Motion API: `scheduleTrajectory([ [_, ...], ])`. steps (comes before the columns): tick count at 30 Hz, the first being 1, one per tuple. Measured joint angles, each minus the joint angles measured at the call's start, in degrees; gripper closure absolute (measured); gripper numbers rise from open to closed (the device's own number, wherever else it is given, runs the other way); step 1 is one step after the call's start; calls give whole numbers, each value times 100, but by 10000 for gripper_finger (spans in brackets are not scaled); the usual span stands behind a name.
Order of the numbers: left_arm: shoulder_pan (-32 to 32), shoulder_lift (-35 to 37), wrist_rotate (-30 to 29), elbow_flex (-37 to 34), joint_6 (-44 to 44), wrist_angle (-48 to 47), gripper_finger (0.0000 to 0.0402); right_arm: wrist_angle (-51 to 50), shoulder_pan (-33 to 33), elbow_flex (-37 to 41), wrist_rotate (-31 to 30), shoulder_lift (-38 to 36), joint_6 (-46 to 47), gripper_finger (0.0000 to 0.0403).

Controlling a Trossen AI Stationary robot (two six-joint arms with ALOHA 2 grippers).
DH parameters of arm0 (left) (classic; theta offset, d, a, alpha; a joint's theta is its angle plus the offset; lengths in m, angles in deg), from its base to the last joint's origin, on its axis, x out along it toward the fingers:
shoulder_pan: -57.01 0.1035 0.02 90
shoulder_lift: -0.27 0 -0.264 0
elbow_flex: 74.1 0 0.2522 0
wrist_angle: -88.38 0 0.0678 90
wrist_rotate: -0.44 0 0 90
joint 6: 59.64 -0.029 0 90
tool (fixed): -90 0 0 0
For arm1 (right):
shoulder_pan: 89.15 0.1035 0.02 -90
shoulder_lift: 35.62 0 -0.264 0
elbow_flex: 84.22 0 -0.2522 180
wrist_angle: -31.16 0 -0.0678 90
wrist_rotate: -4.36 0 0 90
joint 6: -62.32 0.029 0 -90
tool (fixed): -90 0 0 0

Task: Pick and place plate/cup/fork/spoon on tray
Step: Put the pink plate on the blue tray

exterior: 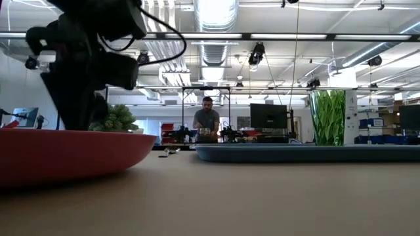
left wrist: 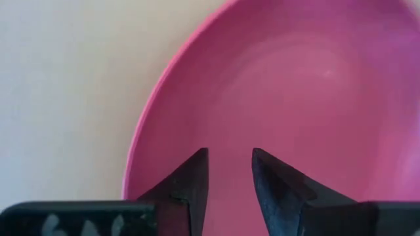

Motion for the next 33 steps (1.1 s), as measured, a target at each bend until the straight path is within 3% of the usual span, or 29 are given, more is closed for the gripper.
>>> scheduleTrajectory([
  [6,0,55,-230,327,-183,-126,304,-2,0,0,0,0,0,305],
  [11,0,55,-1231,490,-358,-1029,304,-2,0,2,0,0,0,305],
  [13,6,55,-1379,520,-326,-1318,304,-2,0,2,0,0,3,305],
  [22,4,55,-839,523,183,-1476,304,-2,0,2,0,0,4,305],
  [33,6,55,-826,436,116,-1465,304,2,0,9,0,-1,2,305],
])
